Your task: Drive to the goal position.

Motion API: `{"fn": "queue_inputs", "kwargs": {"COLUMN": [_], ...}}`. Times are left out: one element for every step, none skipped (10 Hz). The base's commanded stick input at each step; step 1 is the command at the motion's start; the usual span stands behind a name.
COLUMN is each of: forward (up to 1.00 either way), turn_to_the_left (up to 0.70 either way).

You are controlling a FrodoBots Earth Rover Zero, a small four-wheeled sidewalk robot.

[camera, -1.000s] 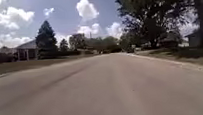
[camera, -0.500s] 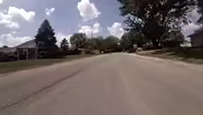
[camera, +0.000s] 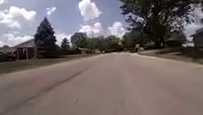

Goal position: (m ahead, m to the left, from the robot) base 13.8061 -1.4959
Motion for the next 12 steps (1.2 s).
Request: {"fn": "queue_inputs", "kwargs": {"forward": [0.85, 0.85, 0.85, 0.85, 0.85, 0.85, 0.85, 0.85, 0.85, 0.85, 0.85, 0.47], "turn_to_the_left": [-0.34, -0.34, -0.34, -0.34, -0.34, -0.34, -0.34, -0.34, -0.31, 0.00, 0.00, 0.00]}}
